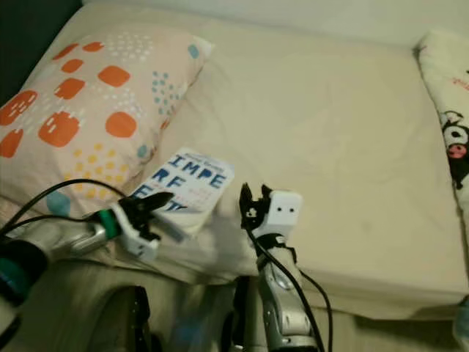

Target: Clean up the room

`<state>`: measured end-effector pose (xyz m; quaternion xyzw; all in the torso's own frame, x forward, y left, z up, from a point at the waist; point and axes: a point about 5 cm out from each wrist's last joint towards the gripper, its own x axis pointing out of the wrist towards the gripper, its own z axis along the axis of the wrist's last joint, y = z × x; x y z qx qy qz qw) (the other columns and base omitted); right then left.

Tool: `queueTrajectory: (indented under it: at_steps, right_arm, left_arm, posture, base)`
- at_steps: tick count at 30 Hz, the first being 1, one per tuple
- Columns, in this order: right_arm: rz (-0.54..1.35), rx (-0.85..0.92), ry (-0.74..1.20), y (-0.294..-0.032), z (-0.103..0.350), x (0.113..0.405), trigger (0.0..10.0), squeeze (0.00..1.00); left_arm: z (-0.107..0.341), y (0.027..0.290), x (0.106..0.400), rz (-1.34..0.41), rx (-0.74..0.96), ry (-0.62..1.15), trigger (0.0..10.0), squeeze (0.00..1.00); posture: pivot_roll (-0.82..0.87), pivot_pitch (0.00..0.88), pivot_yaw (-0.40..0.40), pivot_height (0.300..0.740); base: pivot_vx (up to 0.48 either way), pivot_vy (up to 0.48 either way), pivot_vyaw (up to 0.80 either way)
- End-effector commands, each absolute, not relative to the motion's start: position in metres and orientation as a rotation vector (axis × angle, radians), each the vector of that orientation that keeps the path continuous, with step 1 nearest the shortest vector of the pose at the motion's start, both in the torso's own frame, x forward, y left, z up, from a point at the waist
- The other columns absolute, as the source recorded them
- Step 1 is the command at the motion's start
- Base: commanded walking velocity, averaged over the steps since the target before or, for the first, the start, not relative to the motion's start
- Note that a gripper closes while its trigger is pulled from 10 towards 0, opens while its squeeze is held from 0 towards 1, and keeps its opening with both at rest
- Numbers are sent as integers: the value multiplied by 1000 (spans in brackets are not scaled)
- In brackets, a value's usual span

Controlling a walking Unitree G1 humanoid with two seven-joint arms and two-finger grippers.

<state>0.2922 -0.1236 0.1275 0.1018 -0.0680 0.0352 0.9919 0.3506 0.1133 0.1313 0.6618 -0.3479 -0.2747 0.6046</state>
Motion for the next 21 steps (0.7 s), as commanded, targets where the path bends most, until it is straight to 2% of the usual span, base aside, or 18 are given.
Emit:
queueTrajectory:
  at_steps: [1,6,12,21]
  right_arm:
    - [49,215,-105,-124,121,286,10000,0]
    - [52,212,-92,-121,121,284,10000,0]
    - [57,203,-85,-122,125,284,10000,0]
    - [67,174,-58,-127,125,275,10000,0]
  left_arm:
    - [131,110,350,-629,1496,-795,10000,0]
    - [112,103,346,-691,1518,-716,10000,0]
    - [83,116,335,-751,1561,-598,10000,0]
    - [79,134,340,-649,1578,-458,10000,0]
  posture:
    - [-38,245,11,585]
    - [-43,248,9,585]
    - [-67,272,-11,585]
    - [-94,306,-42,585]
  base:
    - [0,0,0]
    - [0,0,0]
    - [0,0,0]
    - [0,0,0]
